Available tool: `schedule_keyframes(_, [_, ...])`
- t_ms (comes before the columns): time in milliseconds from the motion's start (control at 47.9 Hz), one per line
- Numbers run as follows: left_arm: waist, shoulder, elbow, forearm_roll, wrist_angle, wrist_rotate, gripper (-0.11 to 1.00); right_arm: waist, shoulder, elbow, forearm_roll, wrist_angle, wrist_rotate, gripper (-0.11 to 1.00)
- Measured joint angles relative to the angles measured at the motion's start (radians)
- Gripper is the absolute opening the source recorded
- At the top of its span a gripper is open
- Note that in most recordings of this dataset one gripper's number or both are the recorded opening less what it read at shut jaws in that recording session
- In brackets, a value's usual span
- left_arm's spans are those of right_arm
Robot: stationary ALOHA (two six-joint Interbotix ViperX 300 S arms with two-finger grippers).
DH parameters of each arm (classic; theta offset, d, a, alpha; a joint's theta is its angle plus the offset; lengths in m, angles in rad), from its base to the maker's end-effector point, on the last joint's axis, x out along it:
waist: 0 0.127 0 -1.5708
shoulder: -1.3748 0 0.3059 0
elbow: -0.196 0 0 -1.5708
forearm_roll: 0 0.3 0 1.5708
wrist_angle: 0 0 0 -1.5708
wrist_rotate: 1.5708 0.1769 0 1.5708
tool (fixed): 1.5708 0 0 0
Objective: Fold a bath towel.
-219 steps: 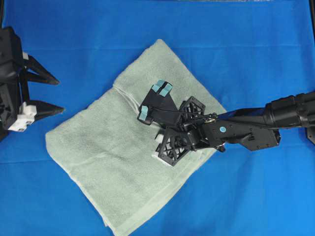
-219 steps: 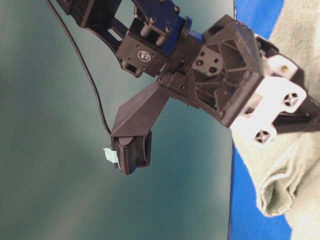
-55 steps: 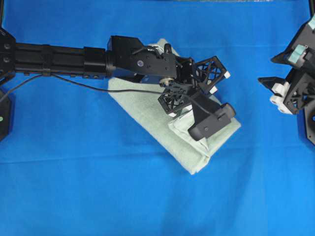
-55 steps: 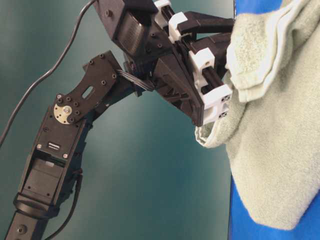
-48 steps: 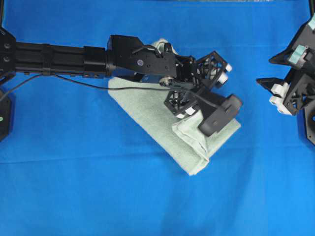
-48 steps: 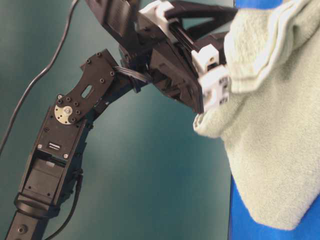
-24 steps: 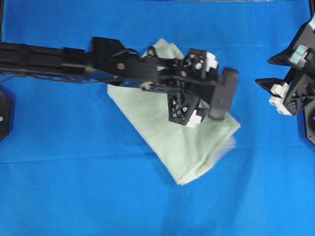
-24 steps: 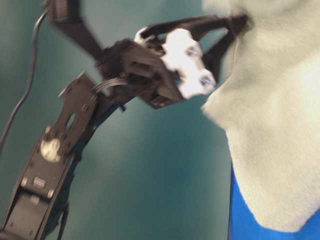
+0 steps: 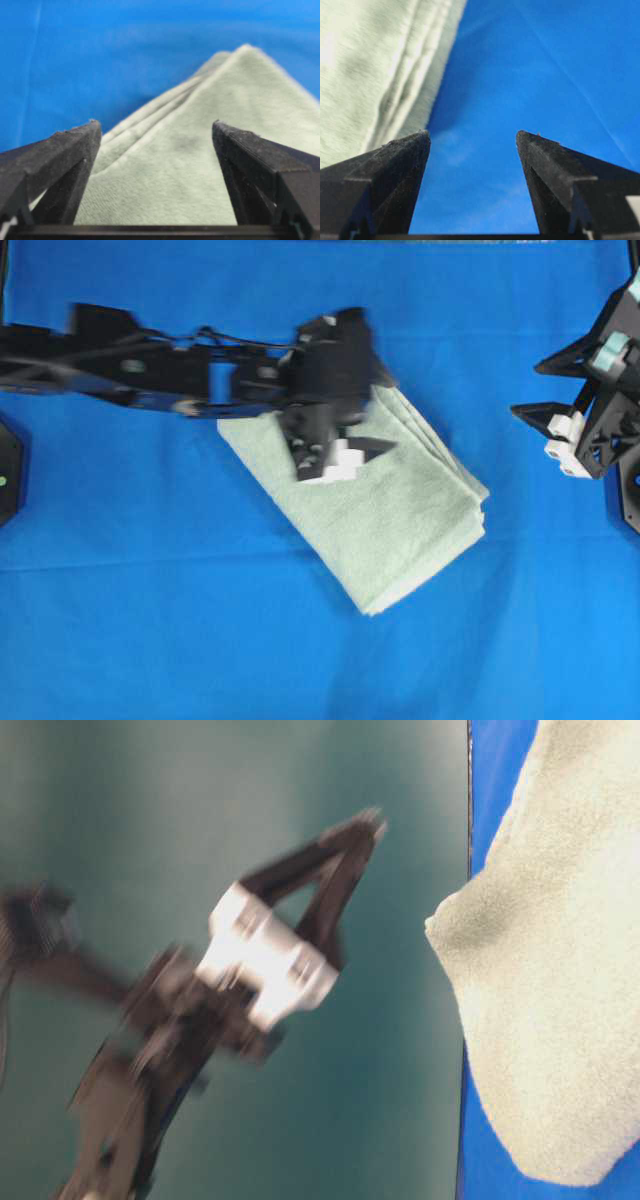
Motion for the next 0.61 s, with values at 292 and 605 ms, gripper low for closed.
schedule_keyframes(292, [-0.054, -0.33, 0.256, -0.002, -0.13, -0.086, 0.85, 0.0, -0.046, 0.0, -0.015, -0.095, -0.023, 0.67])
schedule_keyframes(605, [-0.057, -0.73, 0.497, 0.0, -0.078, -0.127, 0.85, 0.0, -0.107, 0.0, -0.061, -0.175, -0.032, 0.67])
